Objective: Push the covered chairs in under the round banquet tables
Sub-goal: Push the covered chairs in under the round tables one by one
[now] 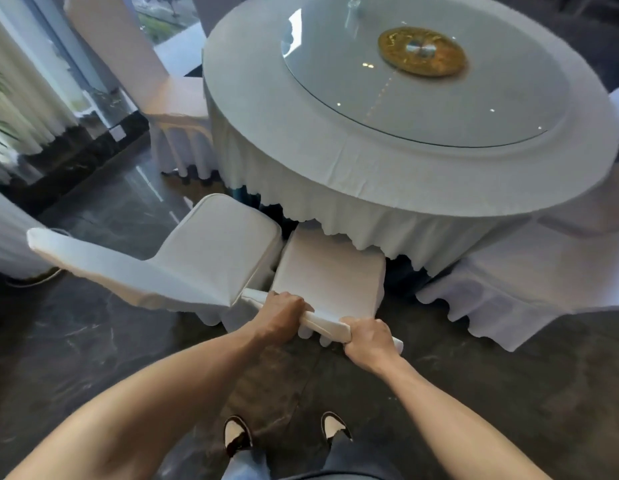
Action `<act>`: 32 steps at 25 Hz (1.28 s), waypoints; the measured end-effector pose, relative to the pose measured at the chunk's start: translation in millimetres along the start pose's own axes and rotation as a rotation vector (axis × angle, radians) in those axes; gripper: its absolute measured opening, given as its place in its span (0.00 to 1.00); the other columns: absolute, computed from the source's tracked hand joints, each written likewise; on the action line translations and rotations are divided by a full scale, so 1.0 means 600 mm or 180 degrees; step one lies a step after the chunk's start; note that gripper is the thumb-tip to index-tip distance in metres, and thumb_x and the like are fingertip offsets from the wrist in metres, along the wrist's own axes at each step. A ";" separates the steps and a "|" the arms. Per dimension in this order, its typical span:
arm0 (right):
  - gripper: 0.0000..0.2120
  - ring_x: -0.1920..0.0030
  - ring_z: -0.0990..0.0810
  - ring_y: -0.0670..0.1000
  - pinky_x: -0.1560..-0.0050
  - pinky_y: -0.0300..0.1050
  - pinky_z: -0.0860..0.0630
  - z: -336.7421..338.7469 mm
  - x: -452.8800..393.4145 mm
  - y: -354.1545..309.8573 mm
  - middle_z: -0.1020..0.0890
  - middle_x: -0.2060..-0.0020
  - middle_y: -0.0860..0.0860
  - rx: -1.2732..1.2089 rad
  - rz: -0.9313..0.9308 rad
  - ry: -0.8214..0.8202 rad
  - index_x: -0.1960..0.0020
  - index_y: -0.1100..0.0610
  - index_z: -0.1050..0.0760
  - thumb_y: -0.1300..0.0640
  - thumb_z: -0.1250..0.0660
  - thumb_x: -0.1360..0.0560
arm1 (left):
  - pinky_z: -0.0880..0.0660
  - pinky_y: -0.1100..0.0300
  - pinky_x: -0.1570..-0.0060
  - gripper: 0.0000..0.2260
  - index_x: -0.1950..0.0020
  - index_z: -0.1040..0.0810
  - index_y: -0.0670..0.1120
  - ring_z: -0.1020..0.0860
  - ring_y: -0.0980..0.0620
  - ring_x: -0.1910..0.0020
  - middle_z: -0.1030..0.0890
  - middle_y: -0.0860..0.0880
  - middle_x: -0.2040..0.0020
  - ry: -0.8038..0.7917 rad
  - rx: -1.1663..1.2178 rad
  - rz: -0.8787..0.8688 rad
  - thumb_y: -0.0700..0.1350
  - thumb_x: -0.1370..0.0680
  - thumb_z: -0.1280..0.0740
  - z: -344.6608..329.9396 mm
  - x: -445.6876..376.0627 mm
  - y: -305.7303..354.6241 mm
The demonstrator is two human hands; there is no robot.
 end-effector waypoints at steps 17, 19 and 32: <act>0.36 0.39 0.24 0.52 0.38 0.52 0.28 0.029 -0.076 -0.097 0.26 0.34 0.50 -0.0205 -0.0564 -0.1981 0.29 0.48 0.33 0.44 0.28 0.34 | 0.21 0.54 0.58 0.17 0.46 0.22 0.61 0.21 0.55 0.57 0.17 0.58 0.54 -0.1159 -0.0032 -0.0933 0.54 0.34 0.29 0.049 -0.036 -0.151; 0.35 0.46 0.22 0.49 0.41 0.51 0.26 0.043 -0.106 -0.154 0.22 0.41 0.48 -0.0330 -0.0367 -0.1947 0.34 0.47 0.30 0.36 0.28 0.36 | 0.20 0.53 0.52 0.26 0.36 0.22 0.58 0.19 0.53 0.53 0.17 0.55 0.47 -0.1225 0.0163 -0.0712 0.59 0.33 0.28 0.080 -0.028 -0.186; 0.35 0.34 0.28 0.54 0.34 0.54 0.28 -0.095 -0.170 -0.658 0.29 0.29 0.52 -0.0489 0.0424 -0.0976 0.27 0.49 0.36 0.42 0.29 0.30 | 0.28 0.54 0.36 0.41 0.31 0.27 0.60 0.24 0.55 0.40 0.22 0.59 0.39 -0.1279 0.0473 0.0249 0.75 0.41 0.29 0.286 0.193 -0.656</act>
Point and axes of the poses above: each hand's wrist, its own x-axis away from the middle knuckle, its own z-axis out of the back of the hand, y = z × x, the point moved 2 cm from there along -x, towards the middle knuckle
